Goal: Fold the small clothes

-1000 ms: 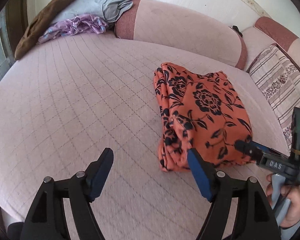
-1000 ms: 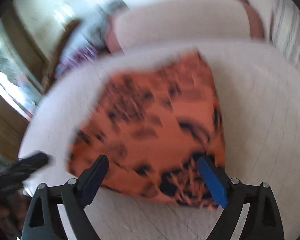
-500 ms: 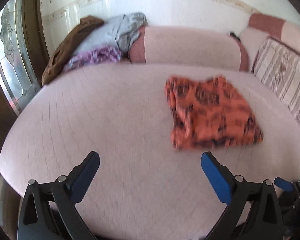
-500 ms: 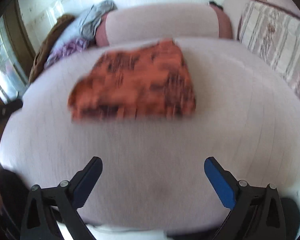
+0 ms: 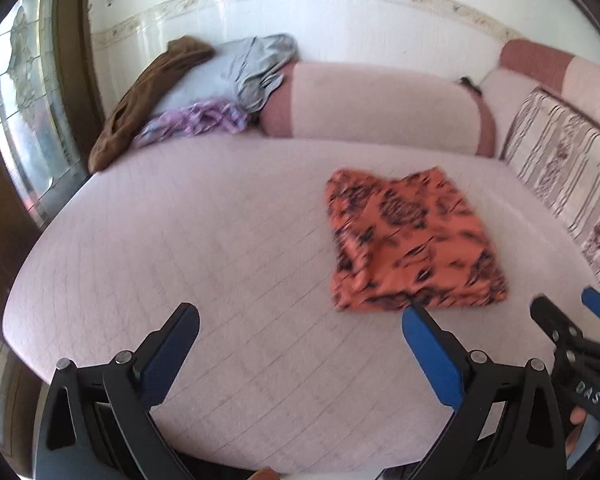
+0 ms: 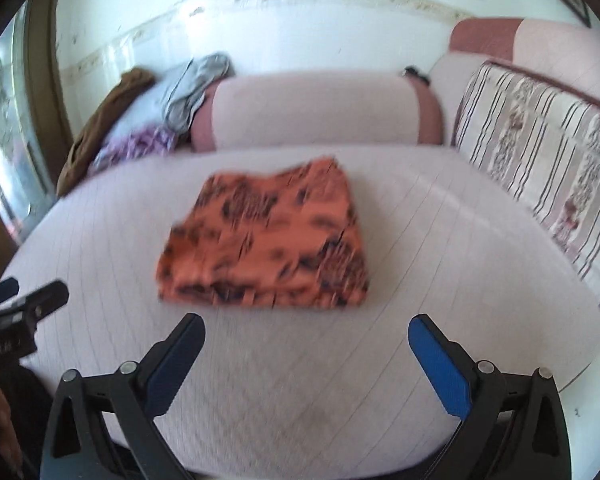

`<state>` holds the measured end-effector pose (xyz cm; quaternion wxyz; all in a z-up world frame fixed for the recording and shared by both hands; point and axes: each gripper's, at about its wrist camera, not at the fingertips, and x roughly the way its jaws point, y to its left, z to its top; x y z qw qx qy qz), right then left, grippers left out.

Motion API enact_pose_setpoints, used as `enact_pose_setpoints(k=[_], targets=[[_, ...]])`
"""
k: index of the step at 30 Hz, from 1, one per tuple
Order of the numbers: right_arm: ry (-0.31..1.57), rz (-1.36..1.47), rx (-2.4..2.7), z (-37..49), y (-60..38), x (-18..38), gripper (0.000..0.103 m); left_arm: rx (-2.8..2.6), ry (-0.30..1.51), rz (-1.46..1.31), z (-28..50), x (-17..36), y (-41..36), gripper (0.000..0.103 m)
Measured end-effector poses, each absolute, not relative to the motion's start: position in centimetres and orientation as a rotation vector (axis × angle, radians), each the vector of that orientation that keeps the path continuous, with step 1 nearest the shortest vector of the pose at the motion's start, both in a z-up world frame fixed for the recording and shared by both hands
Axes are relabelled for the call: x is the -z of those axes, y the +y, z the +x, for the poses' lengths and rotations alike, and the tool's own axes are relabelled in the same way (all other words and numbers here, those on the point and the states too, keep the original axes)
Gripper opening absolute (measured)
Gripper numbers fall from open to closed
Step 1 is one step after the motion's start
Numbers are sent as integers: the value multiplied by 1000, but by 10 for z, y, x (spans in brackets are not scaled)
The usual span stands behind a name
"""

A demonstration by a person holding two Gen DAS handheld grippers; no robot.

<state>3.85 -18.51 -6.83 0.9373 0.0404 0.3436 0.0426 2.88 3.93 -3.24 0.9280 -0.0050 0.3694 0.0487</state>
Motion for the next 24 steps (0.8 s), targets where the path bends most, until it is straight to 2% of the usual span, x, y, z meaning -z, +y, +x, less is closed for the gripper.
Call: enact_pose_setpoints(k=[5,14,24], targets=[[691,51,-80,61,-193,38,103,-137,757,7,43,19,14,102],[784,31,-102,58,-200,67,103,-126,806,43,53,28,-8,102],[715,4,-73,71,-208,24,103,-134,758,65,58,6,-12,102]])
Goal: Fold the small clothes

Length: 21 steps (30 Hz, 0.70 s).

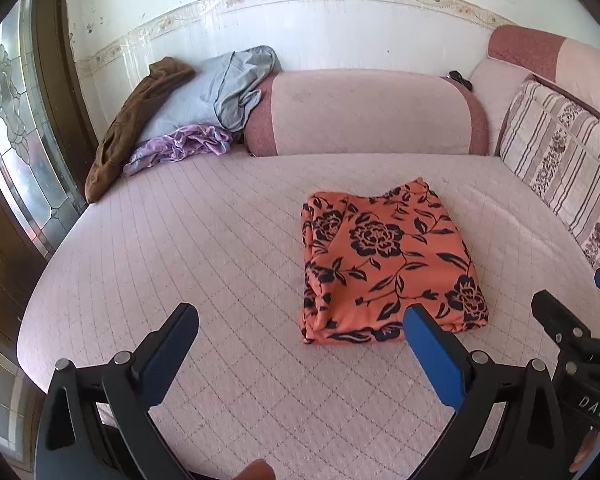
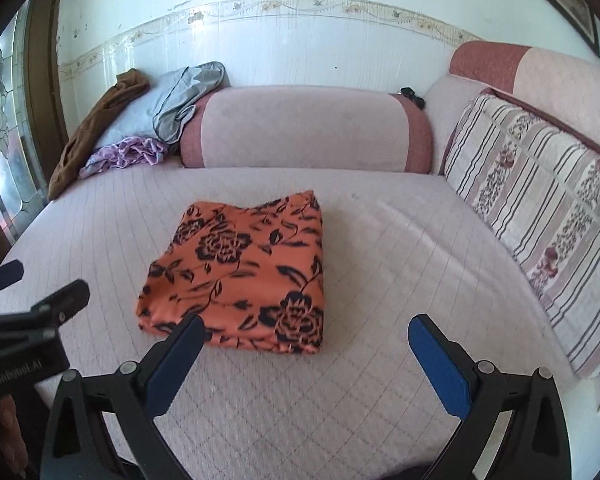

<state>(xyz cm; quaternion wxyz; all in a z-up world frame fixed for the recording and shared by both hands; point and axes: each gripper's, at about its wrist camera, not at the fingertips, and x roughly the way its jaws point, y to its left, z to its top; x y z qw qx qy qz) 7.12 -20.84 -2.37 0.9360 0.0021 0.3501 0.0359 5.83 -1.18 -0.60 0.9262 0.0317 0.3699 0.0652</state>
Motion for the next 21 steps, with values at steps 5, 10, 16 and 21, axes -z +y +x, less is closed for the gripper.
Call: enact_pose_setpoints(k=[5,10,16,21], targets=[[714,-10,-66,78,-202,12,103,-140,761,42,61,3,-5,102],[732,-41,-65,82,-192,13,103,-152,763,33,62,4,2,102],[741,-63,-72,85,-183,13,103,-165,765,7,66,4,10,102],[744,-79,-80,89,-178,13,103,-163,770,0,70,4,11,102]])
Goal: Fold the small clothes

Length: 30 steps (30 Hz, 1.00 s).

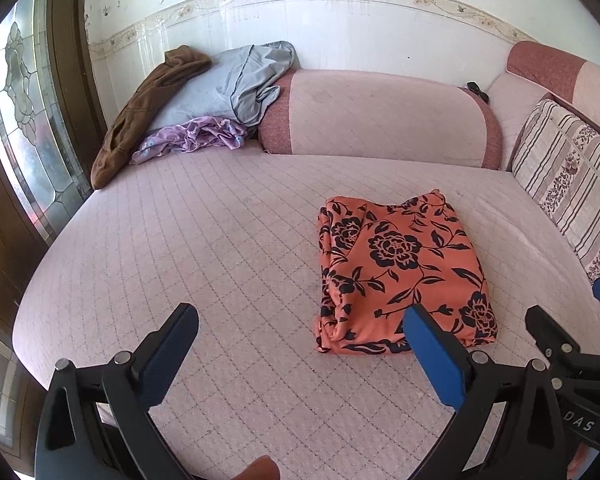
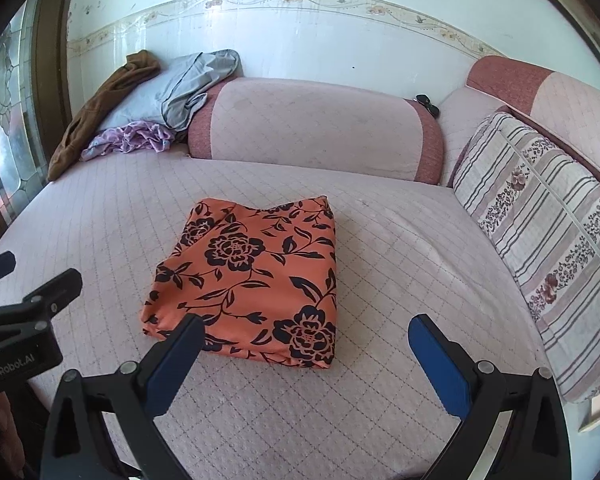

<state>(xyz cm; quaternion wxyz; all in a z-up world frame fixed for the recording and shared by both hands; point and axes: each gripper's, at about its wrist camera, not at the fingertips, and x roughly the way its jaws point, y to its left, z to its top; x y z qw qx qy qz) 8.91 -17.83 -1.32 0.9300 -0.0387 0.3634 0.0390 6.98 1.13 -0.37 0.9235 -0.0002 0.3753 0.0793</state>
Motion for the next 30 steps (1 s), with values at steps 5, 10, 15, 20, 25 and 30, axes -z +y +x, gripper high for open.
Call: enact_pose_setpoints(k=[5,10,15,20,25,30], targets=[[752,-81,-77,91,-179,17,103,-153,773,12,73,5,7,102],[748,-71,-69,94,-183,16,103,-145,771,15,74,5,4,102],[747,-72,-71,97,-183,16,103,-141,772,21,78,5,4,102],[746,-79,-71,101,-180,17,103,-146,770,19,80,5,5,102],[747,-85,-66,104,-179,19,103,-151,765,17,84,5,7,102],[752,-85,-63,108,-178,20,103,-147,764,20,88,6,7,102]])
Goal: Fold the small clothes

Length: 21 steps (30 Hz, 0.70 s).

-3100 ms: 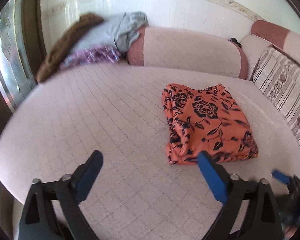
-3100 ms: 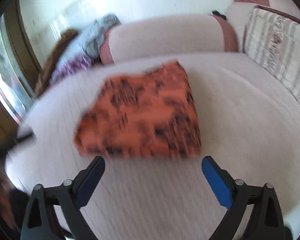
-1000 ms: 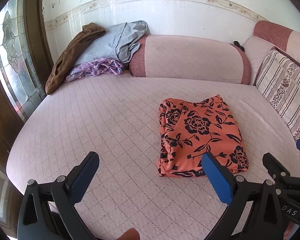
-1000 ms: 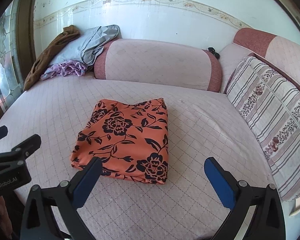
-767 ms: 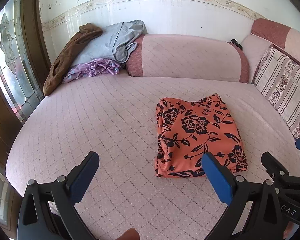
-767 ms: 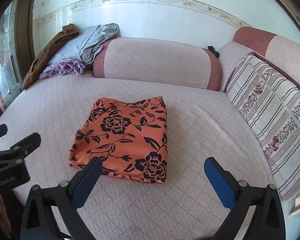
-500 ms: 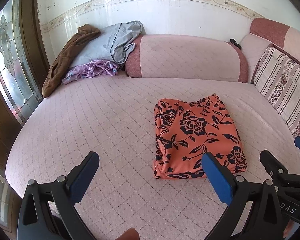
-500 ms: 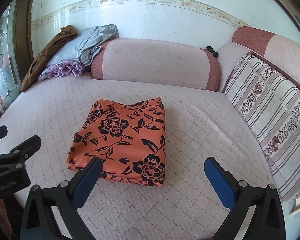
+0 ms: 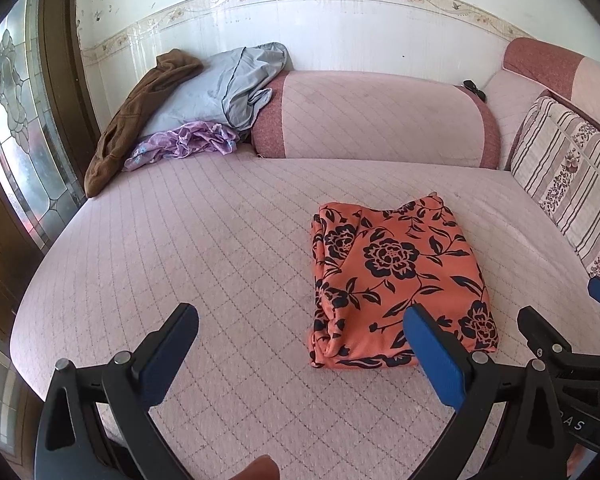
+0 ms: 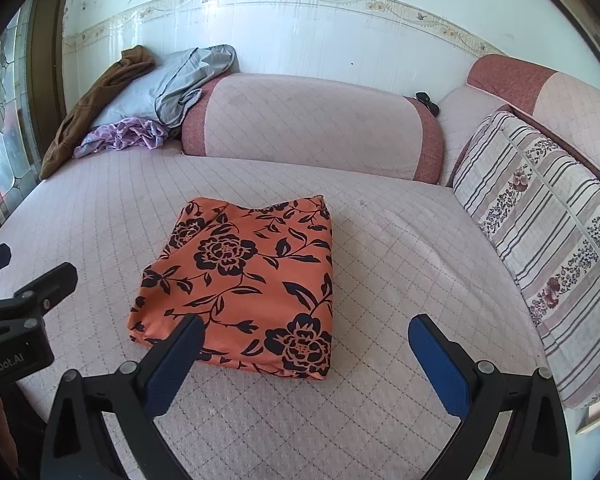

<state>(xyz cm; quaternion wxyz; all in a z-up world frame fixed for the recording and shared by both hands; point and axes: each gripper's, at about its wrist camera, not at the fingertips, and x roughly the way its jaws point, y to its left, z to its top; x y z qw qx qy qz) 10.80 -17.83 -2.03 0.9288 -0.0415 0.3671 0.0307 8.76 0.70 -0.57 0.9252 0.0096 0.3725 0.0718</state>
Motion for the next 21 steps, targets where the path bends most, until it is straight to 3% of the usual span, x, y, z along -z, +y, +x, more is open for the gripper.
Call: enact_pose_setpoints(k=[21], targets=[[785,-86,-57,131,-177,36,103,-97,736,28,113,4,-3,102]])
